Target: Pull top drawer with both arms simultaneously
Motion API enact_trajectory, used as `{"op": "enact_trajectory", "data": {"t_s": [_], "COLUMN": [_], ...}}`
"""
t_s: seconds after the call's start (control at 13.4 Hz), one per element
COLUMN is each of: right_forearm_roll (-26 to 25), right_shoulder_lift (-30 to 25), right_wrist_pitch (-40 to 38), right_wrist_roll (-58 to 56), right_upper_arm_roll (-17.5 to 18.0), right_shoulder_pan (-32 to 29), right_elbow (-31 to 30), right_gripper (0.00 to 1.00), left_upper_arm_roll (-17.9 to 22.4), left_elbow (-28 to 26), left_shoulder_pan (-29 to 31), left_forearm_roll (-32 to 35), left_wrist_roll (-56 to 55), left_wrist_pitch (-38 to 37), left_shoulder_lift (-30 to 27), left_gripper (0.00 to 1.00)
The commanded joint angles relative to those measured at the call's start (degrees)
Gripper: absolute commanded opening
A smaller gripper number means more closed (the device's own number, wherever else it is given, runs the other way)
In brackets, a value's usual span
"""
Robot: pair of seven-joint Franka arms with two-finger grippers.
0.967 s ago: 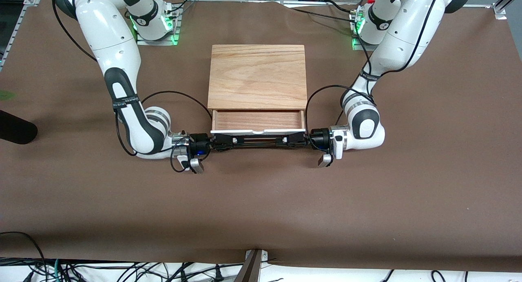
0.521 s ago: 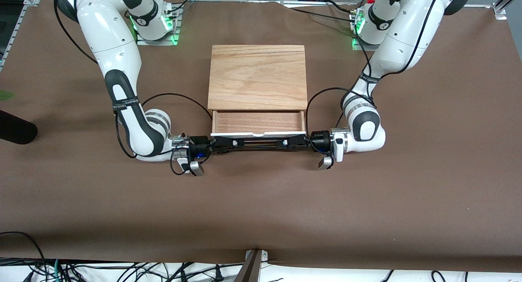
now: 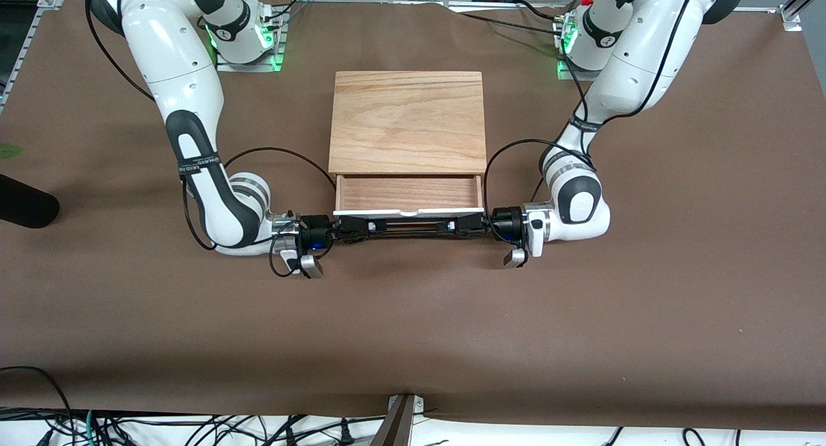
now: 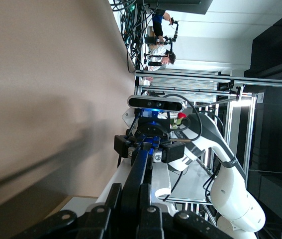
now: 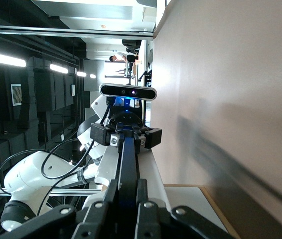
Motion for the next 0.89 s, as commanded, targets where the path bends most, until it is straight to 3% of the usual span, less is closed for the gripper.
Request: {"op": "enact_trajectory", "data": {"t_s": [0.0, 0.82], "right_forearm_roll": [4.6, 4.1], "right_shoulder_lift": [-0.2, -0.5], "right_wrist_pitch": [0.4, 0.1], "right_wrist_roll": [4.5, 4.4], "right_upper_arm_roll": [-0.1, -0.2], "right_shoulder_pan": [-3.7, -3.9], "right_elbow": [5.9, 5.7], "right_gripper": [0.00, 0.00], "left_upper_arm_roll": [2.7, 2.6], "left_elbow": [0.3, 0.1], "left_shoulder_pan": [1.0, 1.0], "left_forearm_roll": [2.9, 2.6], "left_wrist_roll": [-6.9, -6.1], "left_wrist_pitch": [0.8, 0.8], "left_shoulder_lift": [-0.8, -0.9], "left_gripper": [0.00, 0.00]}}
